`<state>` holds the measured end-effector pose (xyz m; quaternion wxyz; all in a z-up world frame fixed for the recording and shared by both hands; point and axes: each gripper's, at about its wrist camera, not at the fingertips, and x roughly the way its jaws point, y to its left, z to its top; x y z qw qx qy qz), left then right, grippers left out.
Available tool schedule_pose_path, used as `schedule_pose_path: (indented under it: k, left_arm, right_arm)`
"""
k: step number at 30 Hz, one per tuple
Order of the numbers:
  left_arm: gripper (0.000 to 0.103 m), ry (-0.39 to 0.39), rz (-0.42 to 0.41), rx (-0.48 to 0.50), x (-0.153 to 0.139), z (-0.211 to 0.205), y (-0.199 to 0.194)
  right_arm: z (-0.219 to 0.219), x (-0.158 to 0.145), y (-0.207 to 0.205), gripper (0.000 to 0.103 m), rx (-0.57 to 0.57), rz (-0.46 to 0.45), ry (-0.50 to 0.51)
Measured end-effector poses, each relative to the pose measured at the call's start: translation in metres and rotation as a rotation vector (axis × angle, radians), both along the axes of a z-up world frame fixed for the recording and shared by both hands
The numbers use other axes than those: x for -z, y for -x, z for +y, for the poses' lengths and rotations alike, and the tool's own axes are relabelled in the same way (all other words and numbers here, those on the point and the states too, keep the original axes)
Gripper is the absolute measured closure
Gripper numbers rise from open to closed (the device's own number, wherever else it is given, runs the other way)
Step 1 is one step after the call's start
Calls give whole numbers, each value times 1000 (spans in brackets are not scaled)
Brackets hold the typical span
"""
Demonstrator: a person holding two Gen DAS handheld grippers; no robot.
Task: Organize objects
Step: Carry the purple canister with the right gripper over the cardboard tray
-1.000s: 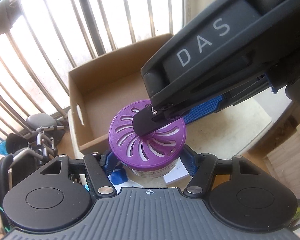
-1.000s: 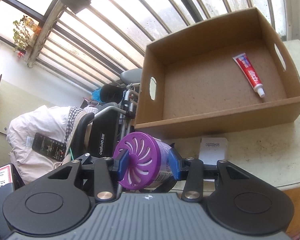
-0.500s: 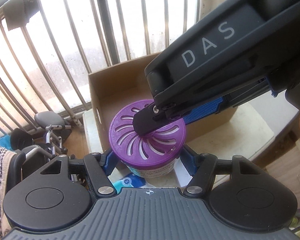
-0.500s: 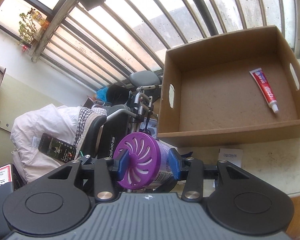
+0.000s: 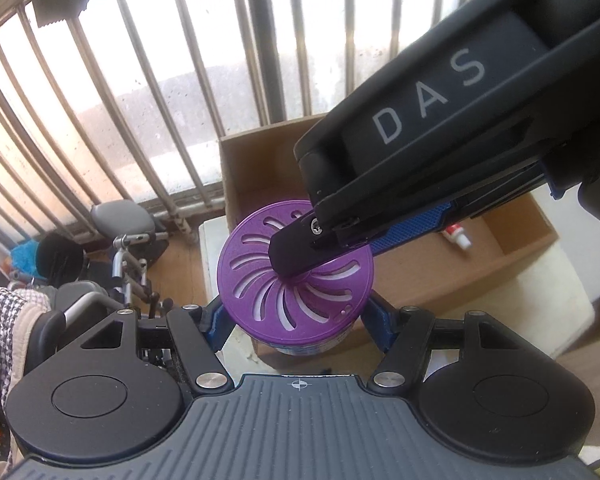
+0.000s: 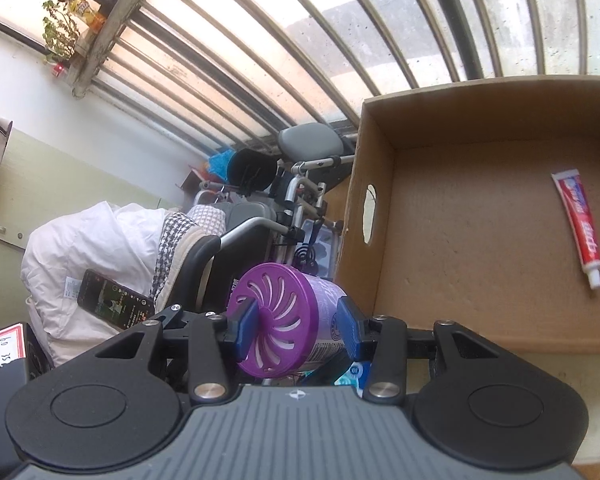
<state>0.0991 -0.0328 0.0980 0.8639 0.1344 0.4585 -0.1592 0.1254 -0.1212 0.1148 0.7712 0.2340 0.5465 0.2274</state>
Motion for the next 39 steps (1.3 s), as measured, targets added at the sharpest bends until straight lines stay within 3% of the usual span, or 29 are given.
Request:
schedule_pose_path:
  k: [10, 21, 29, 39]
  left_arm:
    - [37, -58, 47, -45, 26, -25, -77]
    - [37, -121, 57, 20, 78, -60, -155]
    - [37, -196, 72, 80, 122, -79, -181]
    - [37, -280, 86, 106, 154, -89, -194]
  right_arm:
    - [-24, 39, -86, 56, -55, 63, -58]
    - [-61, 91, -166, 56, -25, 100, -78]
    - [-79, 142, -205, 56, -27, 175, -106]
    - [-82, 184, -226, 56, 5, 237, -126]
